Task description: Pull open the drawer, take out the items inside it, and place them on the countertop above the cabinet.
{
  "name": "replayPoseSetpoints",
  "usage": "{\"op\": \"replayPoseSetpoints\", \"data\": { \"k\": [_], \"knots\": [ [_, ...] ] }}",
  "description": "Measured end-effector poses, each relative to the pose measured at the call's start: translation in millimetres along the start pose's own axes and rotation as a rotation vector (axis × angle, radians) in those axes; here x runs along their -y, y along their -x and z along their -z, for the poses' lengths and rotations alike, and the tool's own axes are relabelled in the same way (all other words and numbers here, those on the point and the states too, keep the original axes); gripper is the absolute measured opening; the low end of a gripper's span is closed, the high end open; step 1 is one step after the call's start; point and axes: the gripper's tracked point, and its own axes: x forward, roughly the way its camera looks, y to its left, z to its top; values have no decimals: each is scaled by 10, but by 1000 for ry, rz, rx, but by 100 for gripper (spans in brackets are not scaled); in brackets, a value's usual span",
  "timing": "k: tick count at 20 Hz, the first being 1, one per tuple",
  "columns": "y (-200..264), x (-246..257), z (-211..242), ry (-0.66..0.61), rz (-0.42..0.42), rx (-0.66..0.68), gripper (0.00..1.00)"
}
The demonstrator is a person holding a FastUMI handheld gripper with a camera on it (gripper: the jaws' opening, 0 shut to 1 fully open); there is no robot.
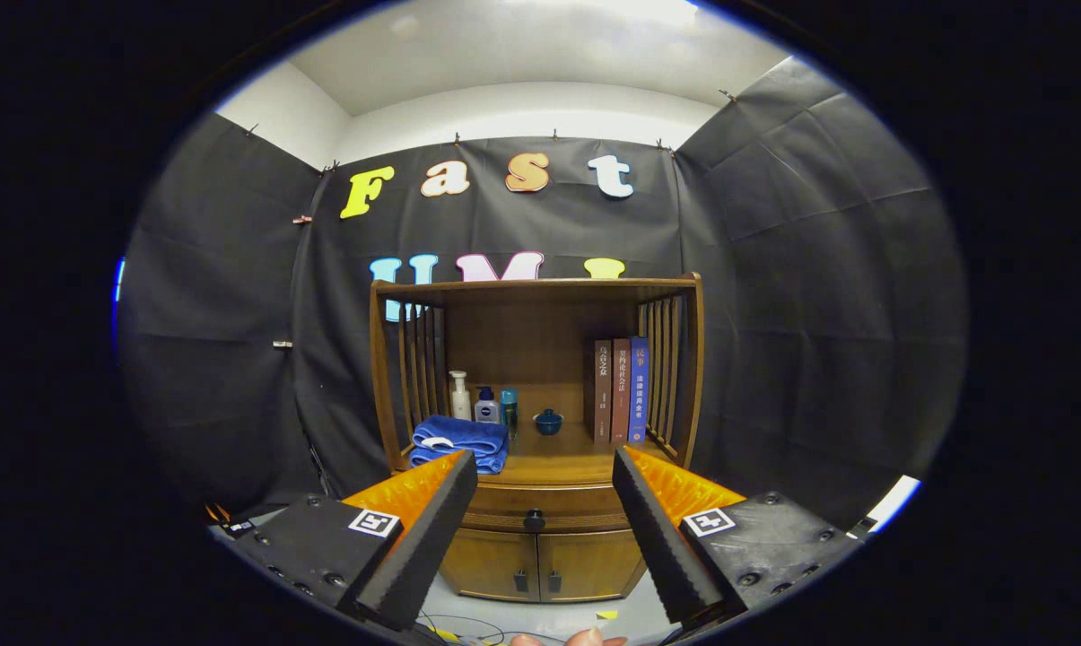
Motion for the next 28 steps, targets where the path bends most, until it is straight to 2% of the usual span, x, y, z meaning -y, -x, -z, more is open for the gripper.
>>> {"op": "replayPoseSetpoints", "data": {
  "k": [4,7,11,18,25,28],
  "knots": [
    [-54,4,4,4,9,12,99],
    [-280,-39,169,24,13,10,99],
    [-808,-151,752,10,-3,-43,99],
    [-1731,-176,1871,-44,18,-124,99],
    [-2323,-200,3080,-4,12,-318,100],
    [-2395,-186,3308,5,31,-353,100]
  ]
}}
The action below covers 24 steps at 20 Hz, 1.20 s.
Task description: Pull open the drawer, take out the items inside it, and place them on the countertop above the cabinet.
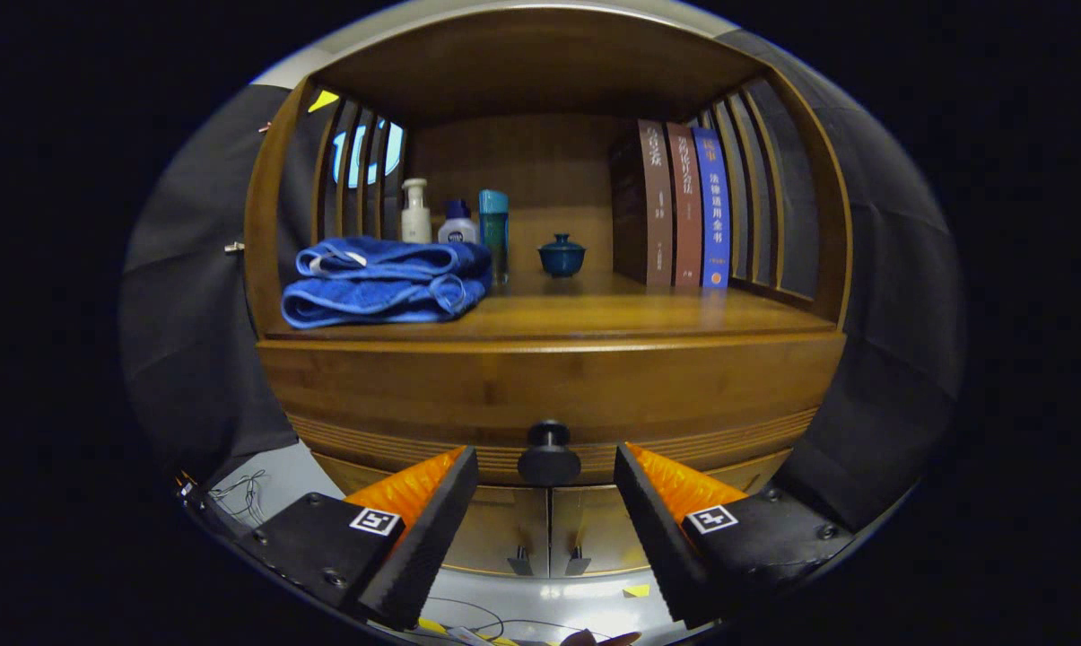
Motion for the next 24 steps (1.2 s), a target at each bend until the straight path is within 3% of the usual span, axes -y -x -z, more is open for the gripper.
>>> {"op": "replayPoseSetpoints", "data": {
  "k": [1,5,7,10,16,24],
  "knots": [
    [-63,28,16,-3,6,-2,100],
    [-212,50,110,-29,5,-3,75],
    [-256,30,105,-35,-9,6,74],
    [-277,14,26,-26,-3,48,56],
    [-230,27,36,-7,8,64,40],
    [253,28,178,-1,19,51,40]
  ]
}}
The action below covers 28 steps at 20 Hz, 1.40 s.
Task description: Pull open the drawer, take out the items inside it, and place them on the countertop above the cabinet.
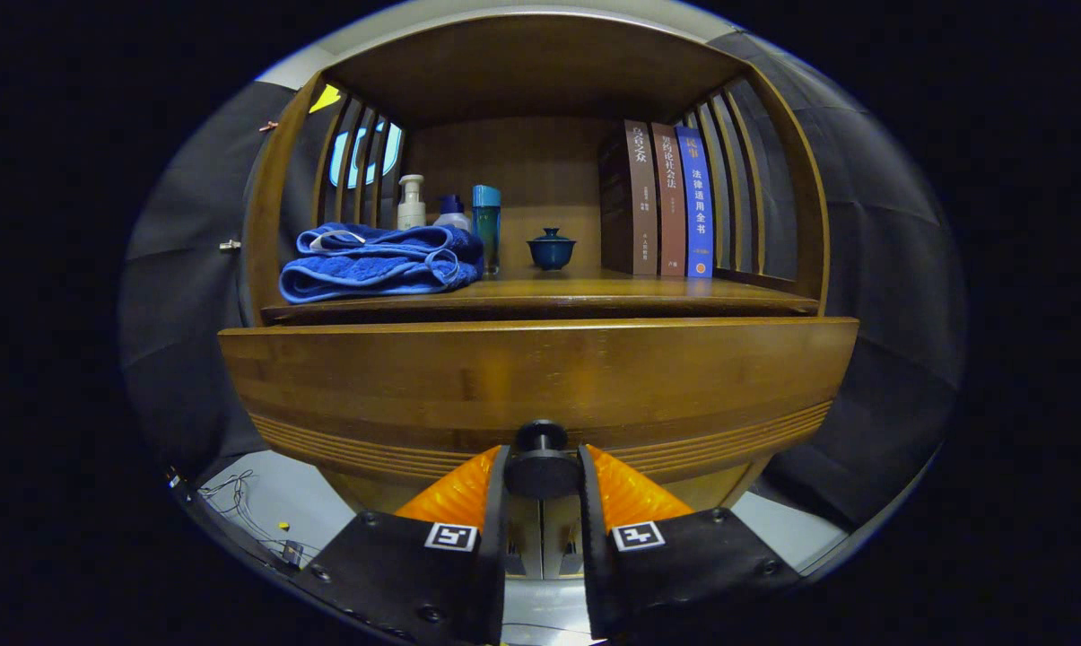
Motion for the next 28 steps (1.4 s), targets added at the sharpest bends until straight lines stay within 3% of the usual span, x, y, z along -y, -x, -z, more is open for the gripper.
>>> {"op": "replayPoseSetpoints", "data": {
  "k": [12,25,26,28],
  "knots": [
    [922,37,326,-15,-17,-39,40],
    [1130,66,442,-29,-34,-57,40],
    [1146,76,454,-45,-35,-63,46],
    [1207,41,503,-100,-60,-95,74]
  ]
}}
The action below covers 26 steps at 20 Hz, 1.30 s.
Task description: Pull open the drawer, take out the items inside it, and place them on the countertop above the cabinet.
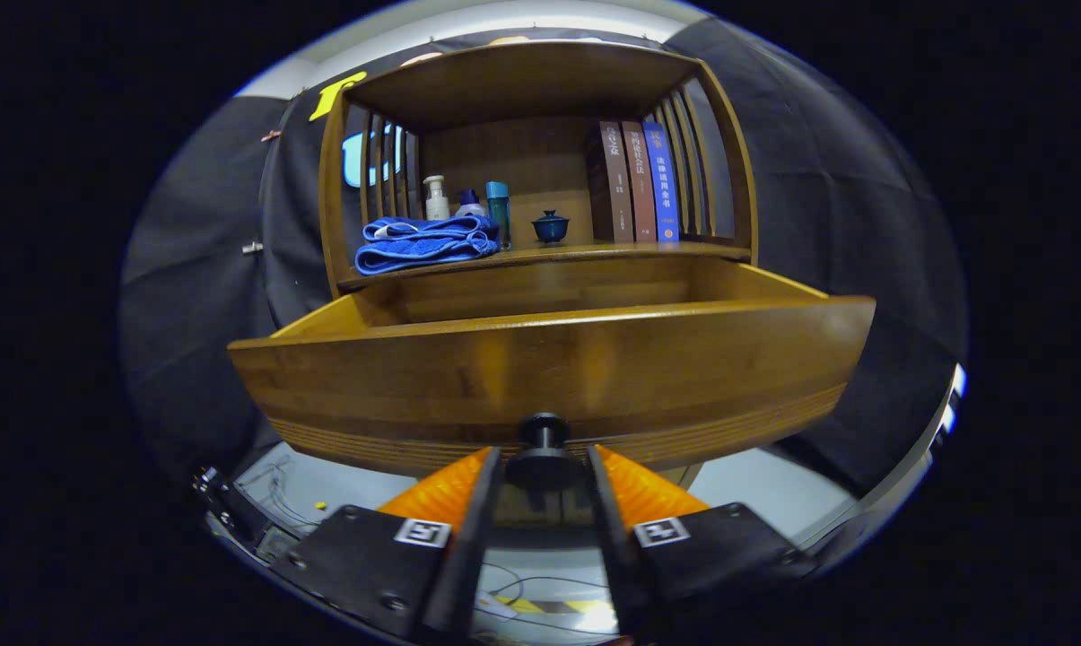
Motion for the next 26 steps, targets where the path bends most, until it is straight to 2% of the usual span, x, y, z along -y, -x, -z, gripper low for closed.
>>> {"op": "replayPoseSetpoints", "data": {
  "k": [2,10,13,16,18,20,24,26],
  "knots": [
    [48,1,33,-23,-9,-36,100],
    [538,50,-900,-13,-26,4,100],
    [542,36,-1292,-37,-51,-39,99],
    [367,-11,-1704,1,-67,-78,100],
    [156,15,-1800,53,-33,-156,100],
    [-82,-40,-1779,79,-38,-279,100],
    [-542,-258,-1391,-13,-79,-586,100],
    [-791,-290,-1145,-36,-90,-677,100]
  ]
}}
